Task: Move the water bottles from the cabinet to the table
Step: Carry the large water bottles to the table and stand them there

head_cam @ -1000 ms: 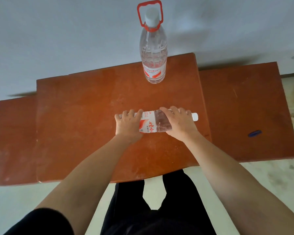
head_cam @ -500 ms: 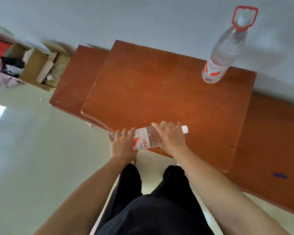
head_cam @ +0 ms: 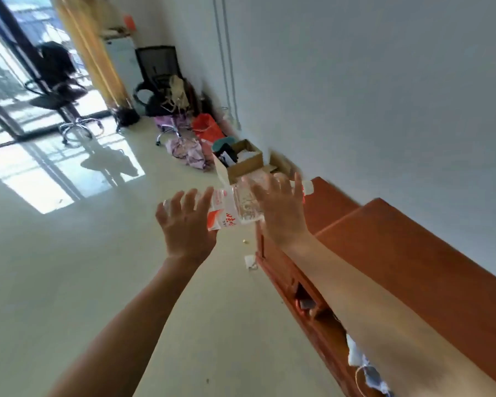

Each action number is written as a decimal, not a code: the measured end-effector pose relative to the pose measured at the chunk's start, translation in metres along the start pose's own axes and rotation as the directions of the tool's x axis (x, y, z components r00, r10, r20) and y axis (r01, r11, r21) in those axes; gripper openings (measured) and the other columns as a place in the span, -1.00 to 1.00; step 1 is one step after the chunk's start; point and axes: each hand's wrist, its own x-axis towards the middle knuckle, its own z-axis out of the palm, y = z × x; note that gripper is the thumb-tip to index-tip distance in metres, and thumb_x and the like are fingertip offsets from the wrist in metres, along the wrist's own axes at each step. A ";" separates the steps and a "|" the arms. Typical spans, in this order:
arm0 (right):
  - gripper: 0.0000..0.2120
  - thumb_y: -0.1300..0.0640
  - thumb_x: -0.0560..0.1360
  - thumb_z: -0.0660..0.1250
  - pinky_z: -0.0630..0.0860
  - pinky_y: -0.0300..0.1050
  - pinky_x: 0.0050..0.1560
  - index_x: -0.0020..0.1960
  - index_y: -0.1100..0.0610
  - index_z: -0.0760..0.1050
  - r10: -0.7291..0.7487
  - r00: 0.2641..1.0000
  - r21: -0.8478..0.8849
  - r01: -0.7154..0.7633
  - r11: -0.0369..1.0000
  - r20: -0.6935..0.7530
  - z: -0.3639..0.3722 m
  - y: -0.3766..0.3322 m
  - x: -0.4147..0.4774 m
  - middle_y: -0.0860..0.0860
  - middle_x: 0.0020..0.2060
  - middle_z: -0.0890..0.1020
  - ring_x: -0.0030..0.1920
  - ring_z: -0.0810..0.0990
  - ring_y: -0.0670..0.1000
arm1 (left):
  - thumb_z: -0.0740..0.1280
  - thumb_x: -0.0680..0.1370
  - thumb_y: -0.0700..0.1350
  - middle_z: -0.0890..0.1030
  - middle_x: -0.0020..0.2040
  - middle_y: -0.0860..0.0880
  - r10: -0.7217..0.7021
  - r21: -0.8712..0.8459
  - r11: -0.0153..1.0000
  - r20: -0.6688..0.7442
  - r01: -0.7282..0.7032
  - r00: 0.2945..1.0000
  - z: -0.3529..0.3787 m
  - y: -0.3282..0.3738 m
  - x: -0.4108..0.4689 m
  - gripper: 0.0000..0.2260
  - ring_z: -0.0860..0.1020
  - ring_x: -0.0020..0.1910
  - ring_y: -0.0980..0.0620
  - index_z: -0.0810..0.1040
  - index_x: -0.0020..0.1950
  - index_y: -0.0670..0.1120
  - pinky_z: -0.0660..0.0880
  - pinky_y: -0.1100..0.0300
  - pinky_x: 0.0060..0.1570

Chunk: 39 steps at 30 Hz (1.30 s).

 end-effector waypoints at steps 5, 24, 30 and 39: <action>-0.02 0.24 0.27 0.57 0.17 0.43 0.48 0.53 -0.13 0.16 -0.256 0.960 0.137 0.270 0.953 -0.111 -0.016 -0.202 0.104 0.15 0.38 0.44 0.40 0.39 0.27 | 0.55 0.33 0.01 0.52 0.32 -0.11 -0.225 0.215 0.943 -0.155 0.255 0.962 -0.096 -0.191 -0.010 -0.31 0.41 0.34 -0.24 0.41 0.42 0.04 0.23 -0.25 0.29; -0.15 0.30 0.29 0.54 0.06 0.42 0.51 0.51 -0.08 0.39 -0.502 0.703 0.440 0.709 0.551 -0.504 0.101 -0.606 0.346 0.13 0.38 0.48 0.45 0.38 0.25 | 0.62 0.32 0.04 0.48 0.37 -0.15 -0.431 0.526 0.591 -0.435 0.612 0.790 -0.125 -0.570 0.008 -0.18 0.39 0.35 -0.27 0.31 0.50 0.04 0.24 -0.45 0.29; -0.07 0.21 0.25 0.64 0.06 0.43 0.52 0.51 -0.10 0.30 -0.536 0.628 0.508 0.776 0.373 -0.565 0.139 -0.735 0.445 0.15 0.39 0.45 0.45 0.37 0.26 | 0.64 0.29 0.04 0.48 0.37 -0.19 -0.471 0.624 0.438 -0.454 0.647 0.756 -0.130 -0.691 0.047 -0.11 0.41 0.35 -0.27 0.28 0.52 0.03 0.27 -0.46 0.26; 0.03 0.20 0.20 0.67 0.01 0.37 0.55 0.52 -0.15 0.24 -0.622 0.457 0.540 0.839 0.064 -0.636 0.168 -0.992 0.457 0.08 0.41 0.34 0.46 0.26 0.21 | 0.62 0.32 0.01 0.49 0.38 -0.18 -0.560 0.674 0.158 -0.540 0.722 0.628 -0.170 -0.870 -0.027 -0.18 0.44 0.35 -0.27 0.33 0.50 0.02 0.26 -0.45 0.26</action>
